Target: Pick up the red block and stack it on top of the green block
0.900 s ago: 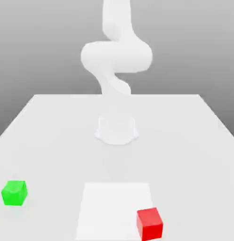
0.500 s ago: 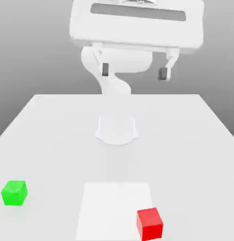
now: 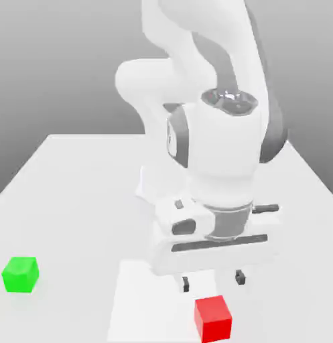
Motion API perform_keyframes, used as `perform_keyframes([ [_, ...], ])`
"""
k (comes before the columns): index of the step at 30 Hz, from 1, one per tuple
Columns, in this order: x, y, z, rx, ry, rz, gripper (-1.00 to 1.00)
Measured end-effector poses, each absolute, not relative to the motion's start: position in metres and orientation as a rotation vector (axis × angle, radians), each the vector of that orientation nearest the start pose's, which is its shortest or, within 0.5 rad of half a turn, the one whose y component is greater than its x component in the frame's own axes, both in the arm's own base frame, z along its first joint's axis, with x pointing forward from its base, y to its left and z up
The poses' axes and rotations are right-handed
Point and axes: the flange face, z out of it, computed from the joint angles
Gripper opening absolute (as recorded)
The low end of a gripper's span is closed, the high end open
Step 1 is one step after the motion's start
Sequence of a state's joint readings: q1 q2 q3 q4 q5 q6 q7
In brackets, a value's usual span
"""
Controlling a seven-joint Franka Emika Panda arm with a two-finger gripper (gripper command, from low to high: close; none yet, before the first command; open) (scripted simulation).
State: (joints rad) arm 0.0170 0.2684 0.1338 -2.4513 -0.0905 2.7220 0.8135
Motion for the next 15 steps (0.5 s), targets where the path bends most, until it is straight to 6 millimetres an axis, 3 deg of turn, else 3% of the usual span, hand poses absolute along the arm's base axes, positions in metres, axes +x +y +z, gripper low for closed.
perform_keyframes([
  [2, 0.477, 0.079, 0.167, -3.008, 0.904, -0.003, 0.00],
  [3, 0.476, 0.079, 0.153, -3.008, 0.903, -0.001, -1.00],
  [10, 0.476, 0.079, 0.150, -3.009, 0.903, -0.001, -1.00],
  [15, 0.476, 0.073, 0.204, -3.000, 0.936, 0.000, -1.00],
])
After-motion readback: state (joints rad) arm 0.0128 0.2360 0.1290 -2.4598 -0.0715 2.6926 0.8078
